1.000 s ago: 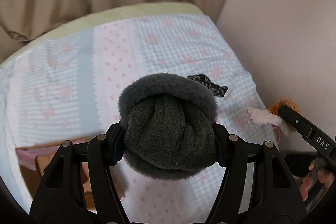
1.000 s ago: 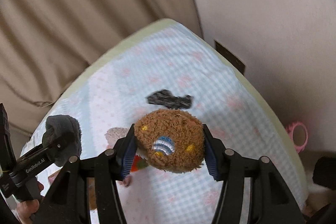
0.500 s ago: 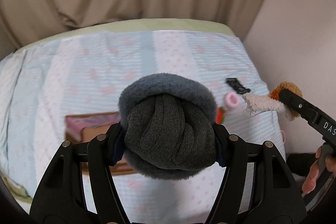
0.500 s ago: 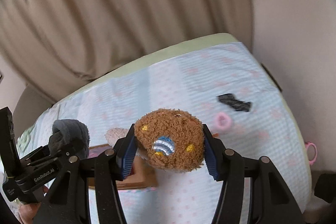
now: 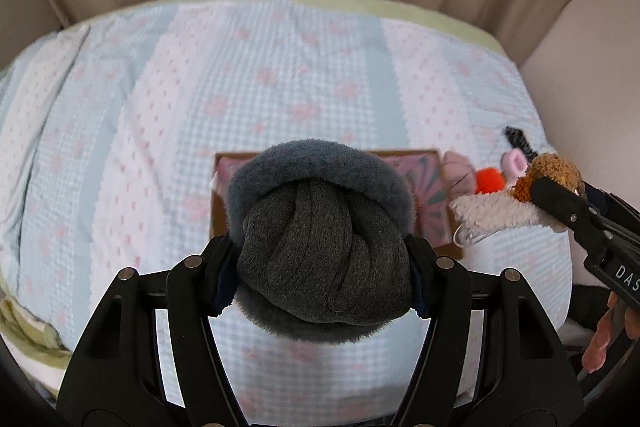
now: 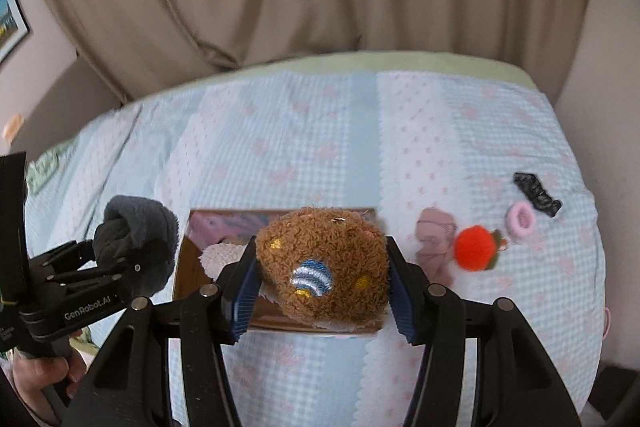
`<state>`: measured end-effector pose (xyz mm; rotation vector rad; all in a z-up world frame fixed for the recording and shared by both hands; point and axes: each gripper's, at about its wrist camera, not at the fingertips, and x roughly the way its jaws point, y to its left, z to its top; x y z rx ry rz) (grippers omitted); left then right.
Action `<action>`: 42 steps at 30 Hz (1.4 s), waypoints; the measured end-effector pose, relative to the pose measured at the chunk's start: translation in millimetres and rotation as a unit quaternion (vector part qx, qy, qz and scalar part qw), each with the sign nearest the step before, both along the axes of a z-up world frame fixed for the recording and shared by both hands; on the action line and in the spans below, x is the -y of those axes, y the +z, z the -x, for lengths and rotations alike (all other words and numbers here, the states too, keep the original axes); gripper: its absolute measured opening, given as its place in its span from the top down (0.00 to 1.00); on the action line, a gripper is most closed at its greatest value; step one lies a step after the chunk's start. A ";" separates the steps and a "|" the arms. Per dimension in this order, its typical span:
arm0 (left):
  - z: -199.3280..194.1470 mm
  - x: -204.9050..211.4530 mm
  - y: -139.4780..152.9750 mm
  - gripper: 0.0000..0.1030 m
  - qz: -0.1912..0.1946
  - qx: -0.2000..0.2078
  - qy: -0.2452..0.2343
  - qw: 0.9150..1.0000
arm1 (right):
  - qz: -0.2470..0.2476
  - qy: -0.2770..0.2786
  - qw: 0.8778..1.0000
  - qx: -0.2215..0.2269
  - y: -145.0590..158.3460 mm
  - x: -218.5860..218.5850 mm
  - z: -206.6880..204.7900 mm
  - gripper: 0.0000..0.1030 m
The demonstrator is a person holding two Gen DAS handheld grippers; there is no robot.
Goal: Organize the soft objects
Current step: 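Carry the grey beanie and brown ball into the box and open both tools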
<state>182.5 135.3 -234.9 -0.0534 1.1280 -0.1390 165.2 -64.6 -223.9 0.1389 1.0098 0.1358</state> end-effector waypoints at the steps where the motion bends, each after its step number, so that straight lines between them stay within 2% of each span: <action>1: -3.0 -5.2 -7.8 0.40 0.002 -0.007 -0.001 1.000 | 0.003 0.001 1.000 -0.011 -8.5 -10.4 -2.5 0.49; 9: -25.3 -26.4 -83.9 0.39 -0.008 -0.078 -0.033 0.996 | 0.023 -0.005 0.994 -0.107 -79.0 -44.8 -24.8 0.49; 14: -31.5 -27.8 -117.5 0.39 -0.014 -0.112 -0.045 0.993 | 0.041 0.007 0.987 -0.154 -111.3 -56.6 -37.6 0.49; 20: -38.7 -17.7 -148.5 0.39 -0.035 -0.137 -0.066 0.988 | 0.049 0.010 0.975 -0.218 -156.6 -57.0 -57.8 0.49; 26: -50.8 -4.7 -171.8 0.39 -0.044 -0.156 -0.082 0.983 | 0.049 0.006 0.964 -0.260 -185.0 -50.4 -73.8 0.49; 29: -55.4 1.2 -176.9 0.30 -0.052 -0.157 -0.089 0.982 | 0.052 0.007 0.963 -0.265 -191.6 -47.8 -81.8 0.48; 30: -57.3 4.4 -176.9 0.18 -0.054 -0.155 -0.092 0.982 | 0.052 0.008 0.962 -0.267 -192.8 -48.5 -83.8 0.45; 31: -57.8 4.0 -176.9 0.02 -0.054 -0.153 -0.093 0.982 | 0.053 0.009 0.962 -0.267 -195.2 -48.7 -85.8 0.39; 32: -58.6 7.0 -173.5 0.00 -0.056 -0.150 -0.095 0.983 | 0.051 0.010 0.962 -0.267 -196.7 -48.2 -86.9 0.34; 34: -58.7 11.5 -169.2 0.00 -0.060 -0.144 -0.099 0.983 | 0.040 0.007 0.963 -0.265 -198.4 -45.7 -88.1 0.00; 42: -51.3 22.4 -166.5 0.00 -0.063 -0.141 -0.113 0.982 | 0.028 0.004 0.969 -0.246 -191.6 -39.6 -82.1 0.00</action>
